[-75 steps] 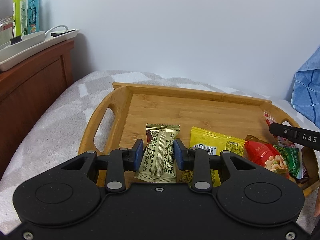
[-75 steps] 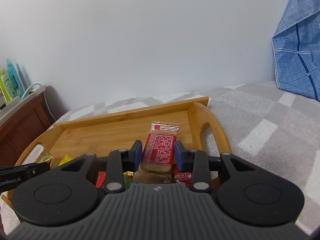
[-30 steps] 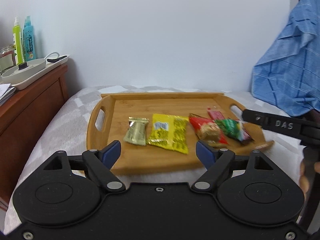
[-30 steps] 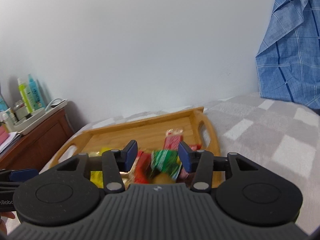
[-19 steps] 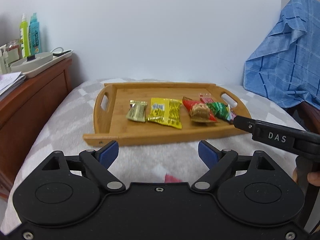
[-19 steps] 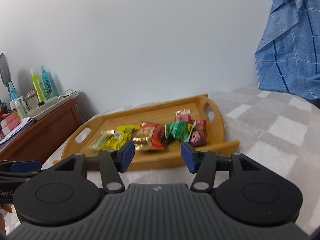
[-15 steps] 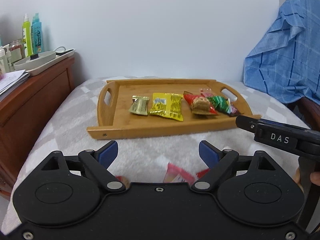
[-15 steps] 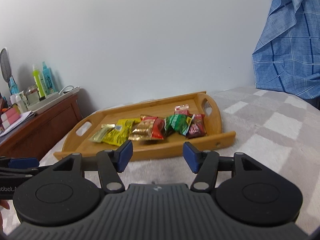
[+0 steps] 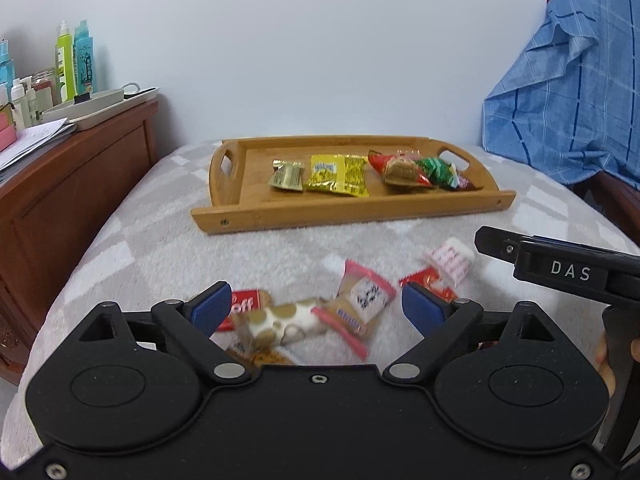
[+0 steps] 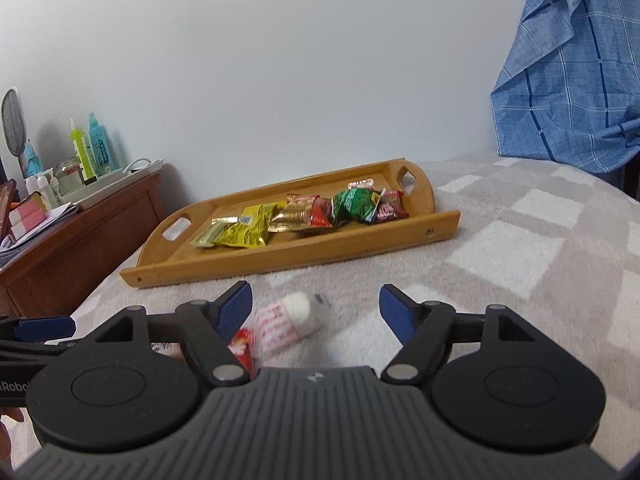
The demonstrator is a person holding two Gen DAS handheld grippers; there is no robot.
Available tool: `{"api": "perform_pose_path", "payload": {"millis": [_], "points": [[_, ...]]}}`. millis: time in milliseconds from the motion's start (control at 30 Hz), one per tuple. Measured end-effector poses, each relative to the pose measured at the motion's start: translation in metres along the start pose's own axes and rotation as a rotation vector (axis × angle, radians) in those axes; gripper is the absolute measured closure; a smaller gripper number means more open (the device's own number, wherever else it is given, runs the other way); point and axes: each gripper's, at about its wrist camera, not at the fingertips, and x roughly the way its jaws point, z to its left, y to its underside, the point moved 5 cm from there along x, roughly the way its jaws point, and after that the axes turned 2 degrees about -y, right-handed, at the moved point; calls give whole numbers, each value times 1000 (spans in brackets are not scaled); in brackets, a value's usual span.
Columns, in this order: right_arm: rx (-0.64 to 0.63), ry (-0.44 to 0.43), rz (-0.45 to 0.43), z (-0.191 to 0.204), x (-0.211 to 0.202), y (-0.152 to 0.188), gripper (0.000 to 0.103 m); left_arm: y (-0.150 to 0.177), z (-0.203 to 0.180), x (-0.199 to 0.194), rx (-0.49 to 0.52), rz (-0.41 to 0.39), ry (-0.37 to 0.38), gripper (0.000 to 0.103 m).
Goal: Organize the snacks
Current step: 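Move both tools back to the snack pile, then grasp the brown almond chocolate pack with the left tool while the right tool grasps the red chocolate bar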
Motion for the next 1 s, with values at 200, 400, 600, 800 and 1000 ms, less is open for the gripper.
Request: {"api": "perform_pose_path", "payload": {"millis": [200,400,600,800,1000], "points": [[12,6,22,4,-5,17,18,12,2,-5,22,-6,-8,11],[-17,20,10,11,-12,25,16,20,4,-8,34,-7,-18,10],[-54,34,10,18,-16,33,16,26,6,-13,45,-18,-29,9],[-122,56,5,26,-17,40,15,32,9,-14,57,-26,-56,9],[-162,51,4,33,-17,43,15,36,13,-16,69,-29,-63,12]]}}
